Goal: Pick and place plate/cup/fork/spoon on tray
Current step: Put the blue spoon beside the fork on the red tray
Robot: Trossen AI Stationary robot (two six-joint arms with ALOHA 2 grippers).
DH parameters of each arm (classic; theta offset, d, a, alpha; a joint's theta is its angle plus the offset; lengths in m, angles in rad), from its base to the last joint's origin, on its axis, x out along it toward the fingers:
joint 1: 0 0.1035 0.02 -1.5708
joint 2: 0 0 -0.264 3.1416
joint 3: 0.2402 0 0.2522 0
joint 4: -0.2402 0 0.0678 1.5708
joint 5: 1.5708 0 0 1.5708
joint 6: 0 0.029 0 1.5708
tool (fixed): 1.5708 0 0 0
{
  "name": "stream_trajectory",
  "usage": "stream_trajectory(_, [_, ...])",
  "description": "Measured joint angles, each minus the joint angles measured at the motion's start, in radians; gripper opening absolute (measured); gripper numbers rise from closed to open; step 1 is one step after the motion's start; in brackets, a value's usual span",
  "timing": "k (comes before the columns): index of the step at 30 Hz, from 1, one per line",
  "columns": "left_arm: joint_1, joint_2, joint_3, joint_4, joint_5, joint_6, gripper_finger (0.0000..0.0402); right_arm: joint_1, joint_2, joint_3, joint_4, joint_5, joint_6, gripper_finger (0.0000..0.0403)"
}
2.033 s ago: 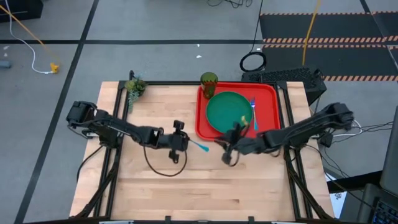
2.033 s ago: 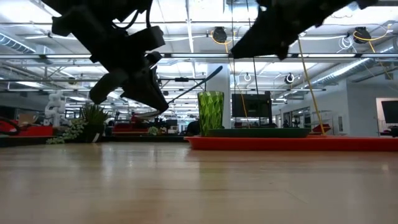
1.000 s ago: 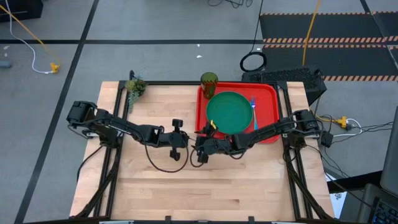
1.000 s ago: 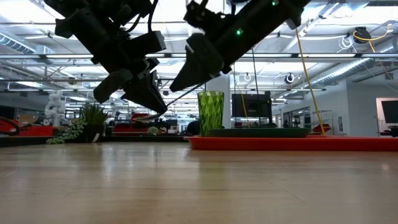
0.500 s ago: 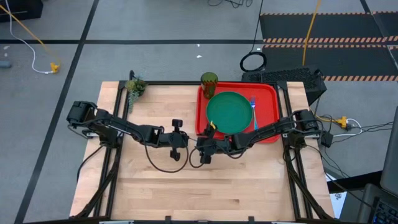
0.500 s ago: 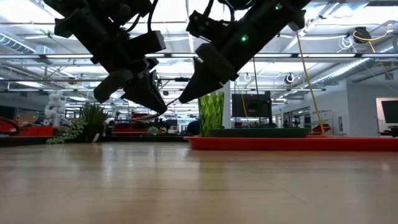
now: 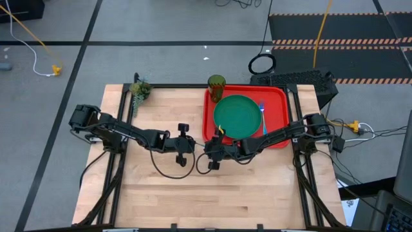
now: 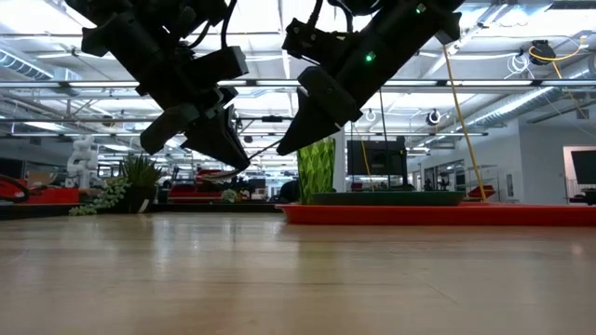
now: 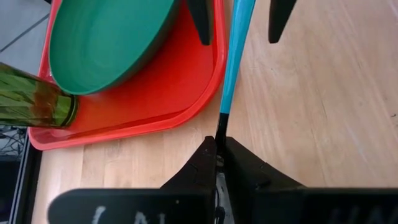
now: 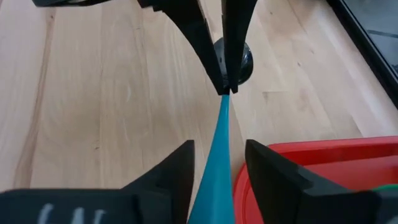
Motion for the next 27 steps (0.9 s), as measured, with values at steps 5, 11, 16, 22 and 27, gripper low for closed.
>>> stream_trajectory(5, [-0.008,0.0,0.0,0.001,-0.003,0.01,0.0019,0.0,0.0,0.0,-0.001,-0.001,0.0,0.0109])
stream_trajectory(11, [-0.01,0.0,0.0,0.002,-0.003,0.011,0.0022,0.0,0.0,-0.001,-0.001,-0.002,0.0,0.0076])
stream_trajectory(16, [-0.011,0.0,0.0,0.002,-0.002,0.01,0.0023,0.001,0.0,-0.001,-0.002,0.0,0.001,0.0045])
stream_trajectory(22, [-0.011,0.0,0.0,0.009,0.002,-0.015,0.0031,0.0,0.0,-0.001,-0.001,0.001,0.001,0.0021])
stream_trajectory(27, [-0.011,0.0,0.0,0.033,0.003,-0.058,0.007,0.0,-0.002,-0.001,-0.008,0.0,0.001,0.0032])
